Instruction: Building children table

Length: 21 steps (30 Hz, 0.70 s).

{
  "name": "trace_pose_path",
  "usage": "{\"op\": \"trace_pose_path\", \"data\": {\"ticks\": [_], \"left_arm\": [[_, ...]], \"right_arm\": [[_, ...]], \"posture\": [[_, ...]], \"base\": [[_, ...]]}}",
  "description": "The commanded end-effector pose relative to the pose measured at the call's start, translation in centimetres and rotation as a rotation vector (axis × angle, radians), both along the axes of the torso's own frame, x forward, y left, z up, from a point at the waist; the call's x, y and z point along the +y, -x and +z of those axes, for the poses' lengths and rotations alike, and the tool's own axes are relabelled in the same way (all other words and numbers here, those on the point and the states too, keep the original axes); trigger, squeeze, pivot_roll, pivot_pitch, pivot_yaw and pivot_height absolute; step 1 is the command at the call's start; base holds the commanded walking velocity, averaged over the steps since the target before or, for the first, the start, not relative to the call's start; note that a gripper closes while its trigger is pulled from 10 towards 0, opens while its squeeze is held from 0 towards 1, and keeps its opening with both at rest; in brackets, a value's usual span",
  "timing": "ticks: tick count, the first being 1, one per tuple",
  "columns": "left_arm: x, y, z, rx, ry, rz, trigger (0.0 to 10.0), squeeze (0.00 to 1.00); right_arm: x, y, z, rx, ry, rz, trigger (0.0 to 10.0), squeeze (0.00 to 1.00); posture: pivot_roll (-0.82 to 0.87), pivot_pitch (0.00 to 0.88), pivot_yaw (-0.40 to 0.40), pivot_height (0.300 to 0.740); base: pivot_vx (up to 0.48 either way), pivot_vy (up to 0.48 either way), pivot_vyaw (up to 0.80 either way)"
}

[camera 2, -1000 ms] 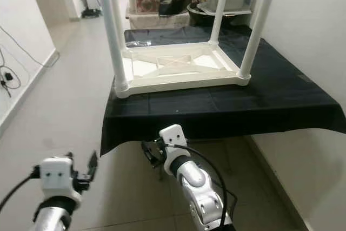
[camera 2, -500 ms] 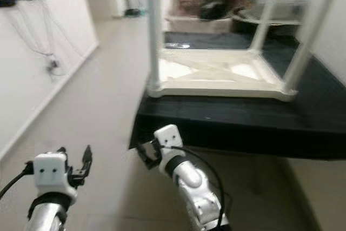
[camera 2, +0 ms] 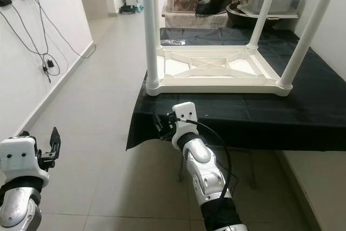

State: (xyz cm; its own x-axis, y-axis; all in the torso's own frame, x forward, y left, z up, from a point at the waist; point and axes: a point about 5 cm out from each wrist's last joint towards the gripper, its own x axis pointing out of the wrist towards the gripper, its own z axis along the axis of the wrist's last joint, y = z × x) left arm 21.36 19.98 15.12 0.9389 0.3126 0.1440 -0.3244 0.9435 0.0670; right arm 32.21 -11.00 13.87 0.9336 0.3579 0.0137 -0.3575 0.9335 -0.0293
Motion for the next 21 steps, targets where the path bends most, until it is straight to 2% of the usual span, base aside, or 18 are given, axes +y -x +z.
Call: {"op": "trace_pose_path", "data": {"ticks": [1, 5, 8, 21], "left_arm": [[0.13, 0.14, -0.15, 0.011, 0.004, 0.015, 10.0, 0.0], [0.24, 0.03, -0.04, 0.01, 0.0, 0.015, 10.0, 0.0], [-0.28, -0.12, 0.04, 0.008, -0.005, -0.022, 10.0, 0.0], [-0.67, -0.26, -0.14, 0.012, 0.014, -0.031, 10.0, 0.0]], "right_arm": [[0.4, -0.12, 0.12, -0.007, -0.015, 0.005, 10.0, 0.0], [0.73, -0.03, -0.12, -0.006, -0.004, 0.011, 10.0, 0.0], [0.93, -0.03, -0.24, -0.016, 0.014, 0.024, 10.0, 0.0], [0.91, -0.16, -0.32, -0.017, 0.014, 0.024, 10.0, 0.0]], "posture": [[0.03, 0.0, -0.02, 0.74], [0.03, 0.0, -0.02, 0.74], [0.03, 0.0, -0.022, 0.74], [0.03, 0.0, -0.024, 0.74]], "base": [[0.262, 0.0, 0.0], [0.287, 0.0, 0.0], [0.359, 0.0, 0.0], [0.387, 0.0, 0.0]]}}
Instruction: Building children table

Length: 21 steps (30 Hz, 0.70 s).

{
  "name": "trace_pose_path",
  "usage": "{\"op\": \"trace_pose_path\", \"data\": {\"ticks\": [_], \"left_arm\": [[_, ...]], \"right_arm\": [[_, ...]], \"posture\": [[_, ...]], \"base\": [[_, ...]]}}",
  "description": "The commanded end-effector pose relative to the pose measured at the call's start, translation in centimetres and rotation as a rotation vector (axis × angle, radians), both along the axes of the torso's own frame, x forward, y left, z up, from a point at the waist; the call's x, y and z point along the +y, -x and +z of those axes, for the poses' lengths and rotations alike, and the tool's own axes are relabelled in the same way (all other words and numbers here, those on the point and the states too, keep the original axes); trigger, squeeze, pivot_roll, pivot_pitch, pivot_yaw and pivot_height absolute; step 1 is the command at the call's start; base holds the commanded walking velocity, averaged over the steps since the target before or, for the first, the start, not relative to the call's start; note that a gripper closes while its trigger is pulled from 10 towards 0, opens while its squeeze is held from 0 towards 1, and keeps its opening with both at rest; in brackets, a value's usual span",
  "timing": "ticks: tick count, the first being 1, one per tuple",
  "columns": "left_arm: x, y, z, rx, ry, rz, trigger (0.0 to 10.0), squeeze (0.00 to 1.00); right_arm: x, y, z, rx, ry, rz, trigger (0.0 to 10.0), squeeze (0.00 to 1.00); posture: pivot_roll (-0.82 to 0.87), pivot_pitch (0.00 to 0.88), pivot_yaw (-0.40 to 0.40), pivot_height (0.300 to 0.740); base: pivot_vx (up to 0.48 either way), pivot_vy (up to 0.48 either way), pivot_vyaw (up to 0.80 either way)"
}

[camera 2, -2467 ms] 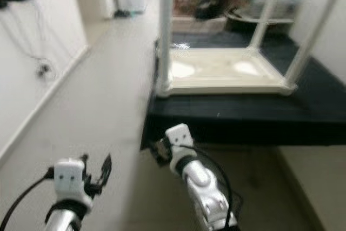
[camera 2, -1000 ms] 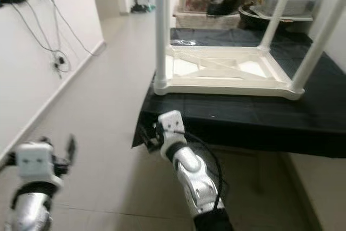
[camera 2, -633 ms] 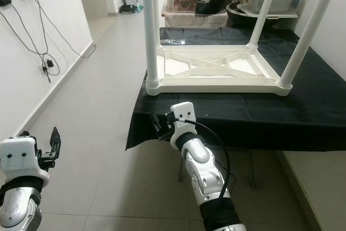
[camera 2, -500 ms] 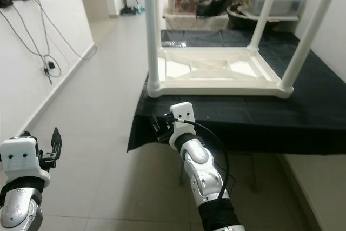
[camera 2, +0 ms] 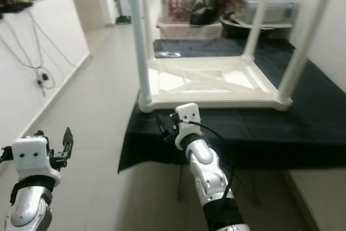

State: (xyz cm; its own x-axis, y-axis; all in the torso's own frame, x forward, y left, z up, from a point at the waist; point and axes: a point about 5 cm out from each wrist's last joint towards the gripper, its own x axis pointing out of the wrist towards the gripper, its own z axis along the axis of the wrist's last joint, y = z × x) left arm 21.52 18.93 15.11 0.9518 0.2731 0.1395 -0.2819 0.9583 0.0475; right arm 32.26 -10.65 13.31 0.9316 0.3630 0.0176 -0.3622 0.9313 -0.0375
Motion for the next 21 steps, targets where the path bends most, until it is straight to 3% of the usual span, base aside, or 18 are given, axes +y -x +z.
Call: {"op": "trace_pose_path", "data": {"ticks": [1, 15, 21], "left_arm": [[0.4, -0.1, -0.11, 0.013, -0.006, 0.015, 10.0, 0.0], [0.42, 0.03, -0.25, 0.013, 0.007, 0.024, 10.0, 0.0], [0.19, -0.09, -0.25, 0.017, 0.022, 0.004, 10.0, 0.0]], "right_arm": [[0.55, -0.12, 0.24, -0.011, 0.007, 0.018, 10.0, 0.0], [0.54, -0.21, 0.15, -0.013, 0.003, 0.014, 10.0, 0.0], [0.45, -0.28, 0.31, -0.019, 0.003, 0.006, 10.0, 0.0]], "posture": [[0.03, 0.0, -0.024, 0.74], [0.03, 0.0, -0.024, 0.74], [0.03, 0.0, -0.025, 0.74]], "base": [[0.386, 0.0, 0.0], [0.37, 0.0, 0.0], [0.0, 0.0, 0.0]]}}
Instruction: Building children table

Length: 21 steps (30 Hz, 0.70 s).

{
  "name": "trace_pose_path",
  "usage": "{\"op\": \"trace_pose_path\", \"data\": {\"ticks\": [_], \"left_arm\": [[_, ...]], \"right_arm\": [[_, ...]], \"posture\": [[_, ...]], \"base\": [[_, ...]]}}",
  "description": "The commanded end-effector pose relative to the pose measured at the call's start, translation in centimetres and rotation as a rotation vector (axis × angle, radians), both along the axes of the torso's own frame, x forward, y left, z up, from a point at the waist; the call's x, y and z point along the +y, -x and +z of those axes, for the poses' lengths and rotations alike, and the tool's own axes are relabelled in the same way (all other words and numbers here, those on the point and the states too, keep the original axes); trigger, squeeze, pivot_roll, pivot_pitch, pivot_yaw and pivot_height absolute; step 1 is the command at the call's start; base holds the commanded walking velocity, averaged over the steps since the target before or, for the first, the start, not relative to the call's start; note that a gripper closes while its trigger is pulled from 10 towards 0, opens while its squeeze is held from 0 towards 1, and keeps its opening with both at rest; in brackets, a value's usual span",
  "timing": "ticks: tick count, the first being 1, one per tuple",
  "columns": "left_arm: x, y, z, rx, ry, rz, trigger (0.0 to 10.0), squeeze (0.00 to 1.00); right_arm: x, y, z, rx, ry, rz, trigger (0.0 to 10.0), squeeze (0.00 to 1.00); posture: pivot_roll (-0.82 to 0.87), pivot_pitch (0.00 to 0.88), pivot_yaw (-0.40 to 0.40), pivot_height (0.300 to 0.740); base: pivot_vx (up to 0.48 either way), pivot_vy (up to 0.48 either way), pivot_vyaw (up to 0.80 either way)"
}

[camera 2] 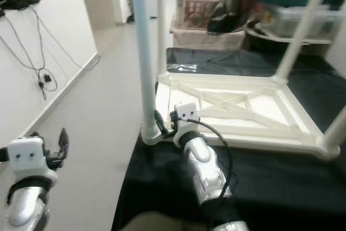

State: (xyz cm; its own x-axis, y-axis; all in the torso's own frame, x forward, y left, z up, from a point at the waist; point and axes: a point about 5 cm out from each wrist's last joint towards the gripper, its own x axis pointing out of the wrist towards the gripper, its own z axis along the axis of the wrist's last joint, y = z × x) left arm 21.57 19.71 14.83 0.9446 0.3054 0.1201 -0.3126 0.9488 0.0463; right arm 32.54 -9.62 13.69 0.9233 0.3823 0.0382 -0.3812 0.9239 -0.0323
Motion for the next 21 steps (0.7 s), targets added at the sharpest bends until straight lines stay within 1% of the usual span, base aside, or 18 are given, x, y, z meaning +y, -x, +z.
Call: {"op": "trace_pose_path", "data": {"ticks": [1, 9, 12, 14, 15, 16, 17, 18, 19, 21], "left_arm": [[-0.6, 0.0, 0.0, -0.001, 0.016, -0.029, 10.0, 0.0], [-0.9, -0.1, 0.0, -0.001, 0.031, -0.045, 10.0, 0.0], [-1.0, 0.0, -0.1, 0.005, 0.036, -0.053, 10.0, 0.0], [-1.2, 0.0, -0.3, 0.01, 0.044, -0.066, 10.0, 0.0], [-1.3, 0.0, -0.4, 0.013, 0.054, -0.081, 10.0, 0.0], [-1.7, 0.1, -0.8, 0.037, 0.068, -0.117, 10.0, 0.0], [-1.7, 0.1, -0.8, 0.037, 0.068, -0.117, 10.0, 0.0], [-1.9, 0.2, -1.1, 0.054, 0.078, -0.142, 10.0, 0.0], [-1.9, 0.2, -1.1, 0.054, 0.078, -0.142, 10.0, 0.0], [-3.2, 0.6, -2.3, 0.112, 0.123, -0.25, 10.0, 0.0]], "right_arm": [[-0.6, 0.0, -0.1, -0.002, 0.015, -0.016, 10.0, 0.0], [-0.7, -0.1, 0.0, -0.001, 0.008, -0.02, 10.0, 0.0], [-0.5, -0.1, -0.2, 0.017, -0.012, -0.002, 10.0, 0.0], [-0.8, -0.4, -0.4, 0.043, -0.022, 0.041, 10.0, 0.0], [-1.1, -0.6, -0.4, 0.048, -0.026, 0.058, 10.0, 0.0], [-1.9, -1.0, -0.4, 0.063, -0.025, 0.082, 10.0, 0.0], [-1.9, -1.0, -0.4, 0.063, -0.025, 0.082, 10.0, 0.0], [-2.4, -1.2, -0.4, 0.073, -0.024, 0.095, 10.0, 0.0], [-2.4, -1.2, -0.4, 0.073, -0.024, 0.095, 10.0, 0.0], [-4.8, -2.0, 0.1, 0.104, -0.008, 0.165, 10.0, 0.0]], "posture": [[0.03, 0.0, -0.025, 0.74], [0.03, 0.0, -0.025, 0.74], [0.03, 0.0, -0.025, 0.74], [0.03, 0.0, -0.025, 0.74], [0.03, 0.0, -0.025, 0.74], [0.03, 0.0, -0.025, 0.74], [0.03, 0.0, -0.025, 0.74], [0.03, 0.0, -0.025, 0.74], [0.03, 0.0, -0.025, 0.74], [0.04, 0.0, -0.028, 0.74]], "base": [[0.0, 0.0, 0.0], [0.0, 0.0, 0.0], [0.0, 0.0, 0.0], [0.0, 0.0, 0.0], [0.0, 0.0, 0.0], [0.0, 0.0, 0.0], [0.0, 0.0, 0.0], [0.0, 0.0, 0.0], [0.0, 0.0, 0.0], [0.0, 0.0, 0.0]]}}
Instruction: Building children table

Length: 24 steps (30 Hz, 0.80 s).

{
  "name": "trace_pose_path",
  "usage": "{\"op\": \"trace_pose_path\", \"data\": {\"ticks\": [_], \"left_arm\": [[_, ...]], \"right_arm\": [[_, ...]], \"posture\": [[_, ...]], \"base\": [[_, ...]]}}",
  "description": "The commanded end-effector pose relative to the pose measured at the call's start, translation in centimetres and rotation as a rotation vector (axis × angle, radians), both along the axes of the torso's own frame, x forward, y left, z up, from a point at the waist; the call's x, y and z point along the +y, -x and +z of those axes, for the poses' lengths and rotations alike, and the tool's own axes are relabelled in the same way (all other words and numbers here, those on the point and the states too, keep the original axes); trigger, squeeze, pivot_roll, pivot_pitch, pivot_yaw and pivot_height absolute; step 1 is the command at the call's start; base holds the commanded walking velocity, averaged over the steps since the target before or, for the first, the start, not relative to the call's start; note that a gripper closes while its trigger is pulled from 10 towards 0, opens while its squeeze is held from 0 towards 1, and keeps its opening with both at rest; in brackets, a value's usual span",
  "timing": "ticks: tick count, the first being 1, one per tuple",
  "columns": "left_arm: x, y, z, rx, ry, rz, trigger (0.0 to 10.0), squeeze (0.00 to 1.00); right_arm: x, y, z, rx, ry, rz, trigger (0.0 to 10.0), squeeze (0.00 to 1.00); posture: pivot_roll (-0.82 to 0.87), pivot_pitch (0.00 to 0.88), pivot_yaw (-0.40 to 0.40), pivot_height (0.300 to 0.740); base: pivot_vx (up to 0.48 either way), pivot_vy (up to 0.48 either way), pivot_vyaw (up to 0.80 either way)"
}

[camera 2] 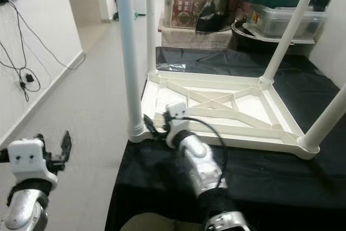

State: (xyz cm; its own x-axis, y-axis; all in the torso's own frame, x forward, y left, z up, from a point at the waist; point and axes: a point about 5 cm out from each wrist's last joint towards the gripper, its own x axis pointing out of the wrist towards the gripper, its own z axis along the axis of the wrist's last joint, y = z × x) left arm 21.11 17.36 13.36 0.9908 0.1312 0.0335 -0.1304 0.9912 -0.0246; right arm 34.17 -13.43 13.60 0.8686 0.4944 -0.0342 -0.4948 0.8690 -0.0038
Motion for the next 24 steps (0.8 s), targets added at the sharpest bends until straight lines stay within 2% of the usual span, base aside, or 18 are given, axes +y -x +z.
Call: {"op": "trace_pose_path", "data": {"ticks": [1, 3, 5, 6, 7, 8, 9, 10, 16, 17, 23, 24], "left_arm": [[-0.8, 0.1, -0.9, 0.043, 0.032, -0.064, 10.0, 0.0], [-2.8, 0.9, -2.0, 0.088, 0.082, -0.195, 10.0, 0.0], [-3.4, 1.1, -2.3, 0.098, 0.095, -0.229, 10.0, 0.0], [-4.2, 1.3, -2.4, 0.103, 0.119, -0.275, 10.0, 0.0], [-4.2, 1.3, -2.4, 0.103, 0.119, -0.275, 10.0, 0.0], [-4.7, 1.5, -2.3, 0.099, 0.133, -0.305, 10.0, 0.0], [-4.7, 1.5, -2.3, 0.099, 0.133, -0.305, 10.0, 0.0], [-5.5, 1.8, -2.2, 0.093, 0.149, -0.347, 10.0, 0.0], [-6.1, 2.3, -2.1, 0.093, 0.167, -0.4, 10.0, 0.0], [-6.3, 2.4, -2.0, 0.092, 0.172, -0.413, 10.0, 0.0], [-6.4, 2.5, -2.1, 0.089, 0.176, -0.428, 10.0, 0.0], [-6.6, 2.5, -2.0, 0.085, 0.177, -0.437, 10.0, 0.0]], "right_arm": [[-1.0, -0.4, 0.2, 0.028, -0.014, 0.039, 10.0, 0.0], [-2.8, -0.9, 1.5, 0.046, -0.029, 0.146, 10.0, 0.0], [-3.0, -1.0, 1.9, 0.048, -0.039, 0.174, 10.0, 0.0], [-2.4, -1.1, 2.6, 0.029, -0.062, 0.228, 10.0, 0.0], [-2.4, -1.1, 2.6, 0.029, -0.062, 0.228, 10.0, 0.0], [-1.3, -1.1, 3.1, 0.01, -0.077, 0.292, 10.0, 1.0], [-1.3, -1.1, 3.1, 0.01, -0.077, 0.292, 10.0, 1.0], [0.8, -0.9, 3.8, -0.015, -0.088, 0.399, 10.0, 1.0], [2.5, -1.1, 4.0, -0.036, -0.085, 0.483, 10.0, 1.0], [2.9, -1.3, 4.3, -0.047, -0.088, 0.51, 10.0, 0.0], [3.5, -1.9, 5.2, -0.064, -0.091, 0.542, 10.0, 0.0], [4.1, -2.3, 5.7, -0.078, -0.101, 0.552, 10.0, 0.0]], "posture": [[0.04, 0.0, -0.028, 0.74], [0.03, 0.0, -0.023, 0.74], [0.03, 0.0, -0.023, 0.74], [0.02, 0.0, -0.02, 0.74], [0.02, 0.0, -0.02, 0.74], [0.03, 0.0, -0.022, 0.74], [0.03, 0.0, -0.022, 0.74], [0.04, 0.0, -0.023, 0.74], [0.05, 0.0, -0.03, 0.74], [0.05, 0.0, -0.03, 0.74], [0.05, 0.0, -0.03, 0.74], [0.05, 0.0, -0.032, 0.74]], "base": [[0.0, 0.0, 0.0], [0.0, 0.0, 0.0], [0.0, 0.0, 0.0], [0.0, 0.0, 0.0], [0.0, 0.0, 0.0], [0.0, 0.0, 0.0], [0.0, 0.0, 0.0], [0.0, 0.0, 0.0], [0.0, 0.0, 0.0], [0.0, 0.0, 0.0], [0.0, 0.0, 0.0], [0.0, 0.0, 0.0]]}}
